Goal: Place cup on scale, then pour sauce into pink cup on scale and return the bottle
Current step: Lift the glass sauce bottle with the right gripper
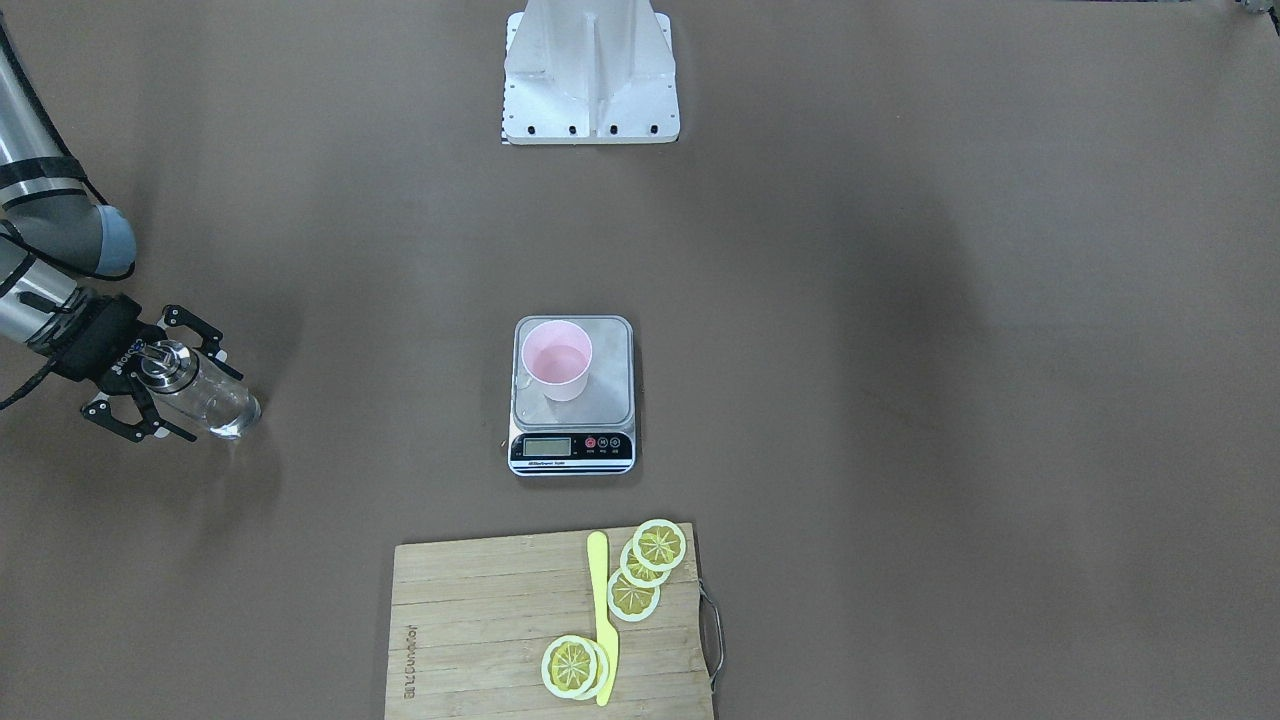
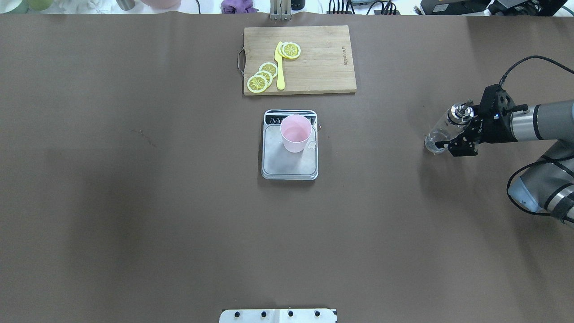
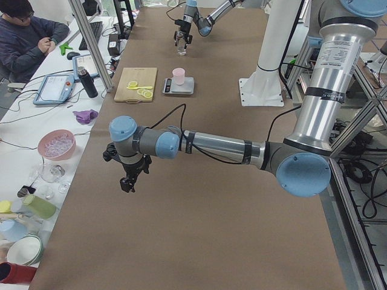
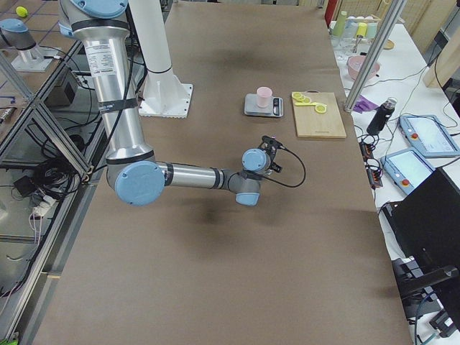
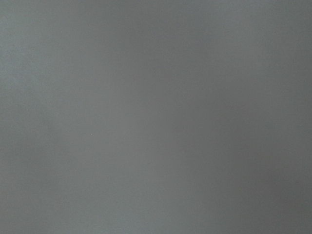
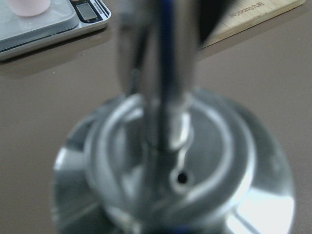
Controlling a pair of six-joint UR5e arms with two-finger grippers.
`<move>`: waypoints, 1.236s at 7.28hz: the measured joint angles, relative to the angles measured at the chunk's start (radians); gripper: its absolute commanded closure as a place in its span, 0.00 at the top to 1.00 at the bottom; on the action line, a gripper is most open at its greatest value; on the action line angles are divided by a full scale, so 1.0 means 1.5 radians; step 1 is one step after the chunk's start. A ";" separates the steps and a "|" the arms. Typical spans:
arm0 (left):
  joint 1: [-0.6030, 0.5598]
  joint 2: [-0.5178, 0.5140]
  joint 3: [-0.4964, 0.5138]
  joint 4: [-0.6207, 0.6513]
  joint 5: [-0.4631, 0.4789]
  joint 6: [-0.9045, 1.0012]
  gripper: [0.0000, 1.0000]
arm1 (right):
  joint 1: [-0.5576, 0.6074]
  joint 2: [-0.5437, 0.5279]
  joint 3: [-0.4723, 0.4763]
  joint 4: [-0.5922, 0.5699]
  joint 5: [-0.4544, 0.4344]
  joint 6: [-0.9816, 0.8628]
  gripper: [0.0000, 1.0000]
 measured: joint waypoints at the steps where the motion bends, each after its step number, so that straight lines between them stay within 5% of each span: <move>1: 0.000 0.000 0.000 0.000 0.000 0.000 0.98 | 0.000 0.000 0.000 0.000 0.001 0.000 0.00; 6: -0.001 0.004 0.004 0.011 0.001 0.000 0.98 | 0.015 0.001 0.007 -0.004 0.007 0.000 0.00; 9: -0.018 0.043 -0.008 0.038 0.000 0.007 0.98 | 0.066 0.016 0.018 -0.041 0.069 0.000 0.00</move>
